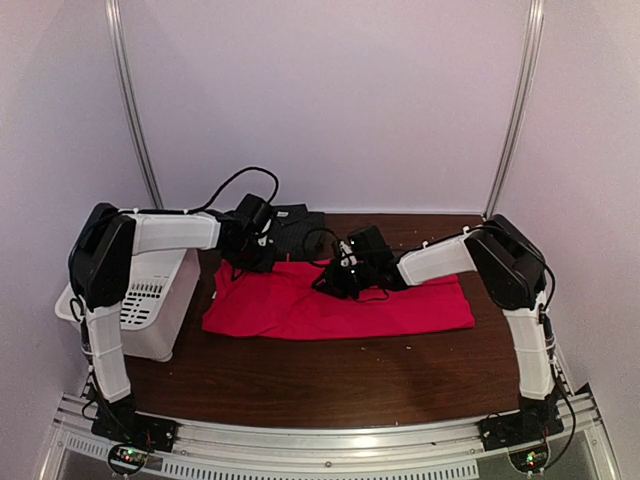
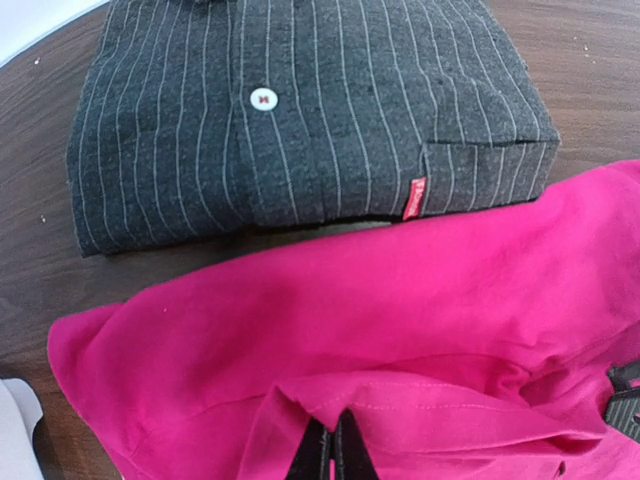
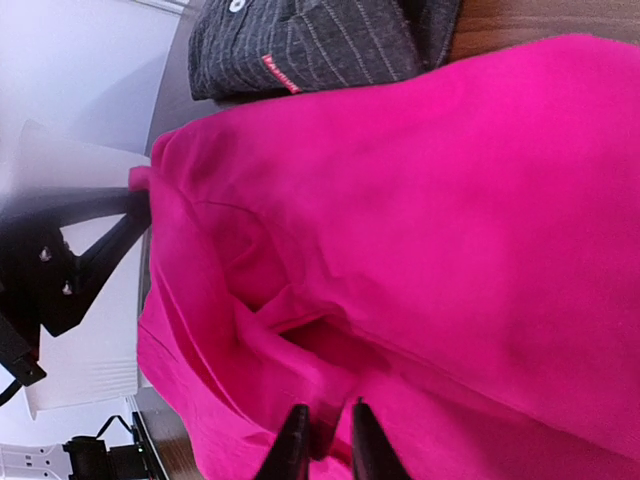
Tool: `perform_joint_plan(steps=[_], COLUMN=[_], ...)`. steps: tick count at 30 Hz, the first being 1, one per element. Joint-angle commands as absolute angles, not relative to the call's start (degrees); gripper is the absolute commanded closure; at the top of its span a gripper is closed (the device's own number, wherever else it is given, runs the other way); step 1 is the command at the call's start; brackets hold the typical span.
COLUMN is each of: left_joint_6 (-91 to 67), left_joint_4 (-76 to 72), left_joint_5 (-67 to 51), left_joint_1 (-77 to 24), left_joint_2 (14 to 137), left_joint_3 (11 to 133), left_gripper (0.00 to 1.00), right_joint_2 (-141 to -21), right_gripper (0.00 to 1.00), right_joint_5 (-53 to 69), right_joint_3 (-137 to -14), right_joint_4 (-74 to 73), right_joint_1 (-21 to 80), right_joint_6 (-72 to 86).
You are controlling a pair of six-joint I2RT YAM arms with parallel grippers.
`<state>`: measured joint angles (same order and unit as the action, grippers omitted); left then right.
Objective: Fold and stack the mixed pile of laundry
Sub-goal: Smooth out the rectangle-folded T-shirt at the center of the board.
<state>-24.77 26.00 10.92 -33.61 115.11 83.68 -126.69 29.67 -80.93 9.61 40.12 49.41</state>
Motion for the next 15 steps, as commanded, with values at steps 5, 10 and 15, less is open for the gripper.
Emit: perform_joint_plan(steps=[5, 10, 15], left_joint_6=[-29.7, -33.8, -37.7], left_joint_4=[22.7, 21.1, 19.2], left_joint_5=[7.5, 4.9, 3.2], left_joint_1=[-33.0, -33.0, -33.1], left_joint_2=[106.4, 103.6, 100.6], left_joint_3=[78.6, 74.7, 70.1], left_gripper=[1.00, 1.00, 1.00], right_joint_2=[-120.4, -117.8, -118.4], right_gripper=[0.59, 0.64, 0.72], right_joint_5=[26.6, 29.1, 31.6], right_joint_3=[-75.5, -74.4, -75.2], right_joint_4=[13.6, 16.2, 18.5], right_joint_1=[39.7, 40.8, 43.1], right_joint_6=[47.5, 46.8, 47.5])
